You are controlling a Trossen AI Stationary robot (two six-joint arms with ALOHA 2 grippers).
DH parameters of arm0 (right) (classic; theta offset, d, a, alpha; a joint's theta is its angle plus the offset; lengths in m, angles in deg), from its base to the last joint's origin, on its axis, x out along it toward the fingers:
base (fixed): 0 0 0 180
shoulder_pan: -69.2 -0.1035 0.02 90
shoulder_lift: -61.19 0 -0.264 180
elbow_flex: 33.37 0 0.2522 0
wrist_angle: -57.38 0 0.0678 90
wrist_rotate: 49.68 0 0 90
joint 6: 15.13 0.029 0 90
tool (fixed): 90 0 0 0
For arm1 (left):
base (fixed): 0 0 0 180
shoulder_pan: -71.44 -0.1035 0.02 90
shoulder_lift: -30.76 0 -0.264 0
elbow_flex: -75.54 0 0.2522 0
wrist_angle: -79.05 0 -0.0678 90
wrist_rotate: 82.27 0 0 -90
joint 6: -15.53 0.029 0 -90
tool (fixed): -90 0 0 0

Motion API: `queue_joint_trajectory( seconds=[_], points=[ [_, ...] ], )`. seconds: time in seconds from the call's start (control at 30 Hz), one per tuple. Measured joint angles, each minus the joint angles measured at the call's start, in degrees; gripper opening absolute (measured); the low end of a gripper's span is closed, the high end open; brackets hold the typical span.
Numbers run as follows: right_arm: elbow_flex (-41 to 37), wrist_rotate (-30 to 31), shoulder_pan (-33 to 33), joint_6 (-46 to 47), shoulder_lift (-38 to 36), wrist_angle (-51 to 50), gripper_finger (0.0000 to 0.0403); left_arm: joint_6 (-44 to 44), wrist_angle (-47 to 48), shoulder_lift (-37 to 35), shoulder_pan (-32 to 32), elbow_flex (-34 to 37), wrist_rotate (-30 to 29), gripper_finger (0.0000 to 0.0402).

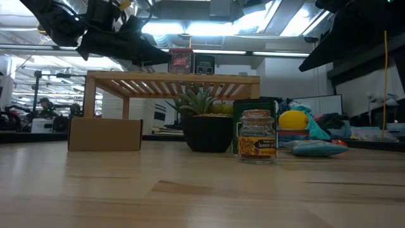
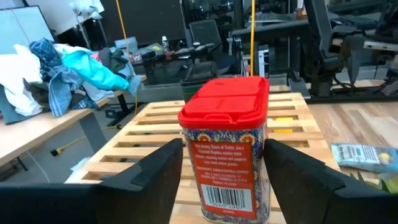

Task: Shelf spices
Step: Remove the red seasoning can from the shelf

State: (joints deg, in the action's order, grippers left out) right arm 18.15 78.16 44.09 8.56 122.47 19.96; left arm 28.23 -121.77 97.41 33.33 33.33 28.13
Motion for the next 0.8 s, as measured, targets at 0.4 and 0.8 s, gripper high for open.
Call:
queue_joint_trajectory(
  seconds=[0.4, 0.8],
  points=[
    [0.00, 0.00, 0.00, 0.00, 0.00, 0.00, 0.0347, 1.21, -1.10, 0.00, -0.68, 0.00, 3.56, 0.0330],
    [0.00, 0.01, 0.00, 0.00, 0.00, 0.01, 0.0347, 0.63, -5.21, 7.26, -0.68, -2.71, 6.16, 0.0343]
  ],
)
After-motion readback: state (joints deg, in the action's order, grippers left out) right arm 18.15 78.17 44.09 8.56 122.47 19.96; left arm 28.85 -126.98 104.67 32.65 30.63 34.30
